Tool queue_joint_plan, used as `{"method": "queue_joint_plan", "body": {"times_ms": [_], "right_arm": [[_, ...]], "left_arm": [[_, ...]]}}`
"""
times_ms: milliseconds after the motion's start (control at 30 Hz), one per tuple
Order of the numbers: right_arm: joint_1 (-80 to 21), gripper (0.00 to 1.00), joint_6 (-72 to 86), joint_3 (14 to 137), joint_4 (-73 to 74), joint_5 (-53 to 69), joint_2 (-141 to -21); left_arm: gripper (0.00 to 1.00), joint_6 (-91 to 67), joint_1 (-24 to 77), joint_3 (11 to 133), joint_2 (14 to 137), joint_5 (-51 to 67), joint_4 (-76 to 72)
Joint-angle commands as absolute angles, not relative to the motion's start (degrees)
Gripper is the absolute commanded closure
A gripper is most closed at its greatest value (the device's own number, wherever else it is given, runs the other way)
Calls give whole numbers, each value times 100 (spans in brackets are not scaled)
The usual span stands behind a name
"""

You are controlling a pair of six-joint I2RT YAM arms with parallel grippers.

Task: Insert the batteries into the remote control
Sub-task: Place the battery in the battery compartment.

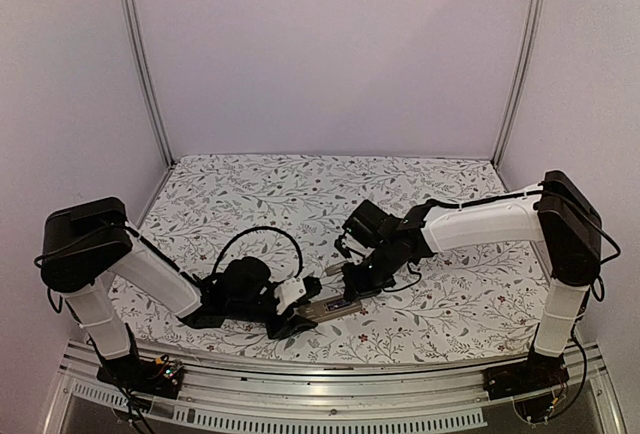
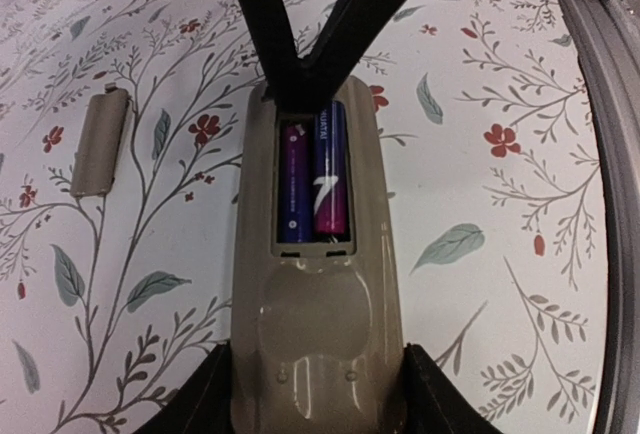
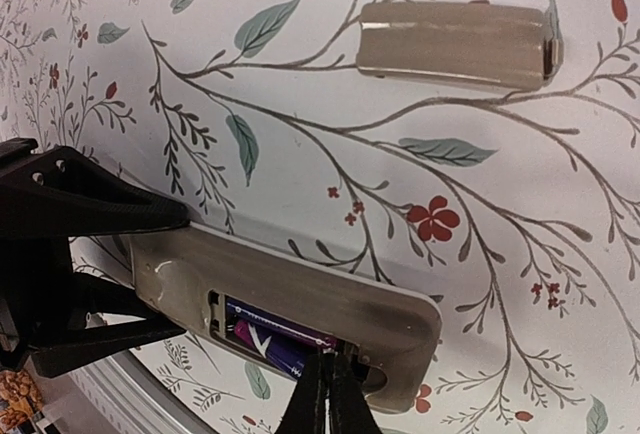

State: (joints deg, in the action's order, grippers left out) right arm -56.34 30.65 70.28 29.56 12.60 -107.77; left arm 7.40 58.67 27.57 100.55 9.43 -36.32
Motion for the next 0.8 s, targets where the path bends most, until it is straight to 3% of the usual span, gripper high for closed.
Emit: {"method": "queue_joint_plan", "body": {"times_ms": [0,367,767], "right_arm": [[-5849,98,3072,6668,2977,1571,-11039],[-6043,100,2795,6152,2978,1529,-11269],[-5757,88,2235,7567,3434,1253,-11090]], "left_arm": [[71,745,5904,2732,10202,800,-3527],[71,690,5846,2824,10252,861,-3404],[72,847,5876,2847,10269,905,-3432]]}}
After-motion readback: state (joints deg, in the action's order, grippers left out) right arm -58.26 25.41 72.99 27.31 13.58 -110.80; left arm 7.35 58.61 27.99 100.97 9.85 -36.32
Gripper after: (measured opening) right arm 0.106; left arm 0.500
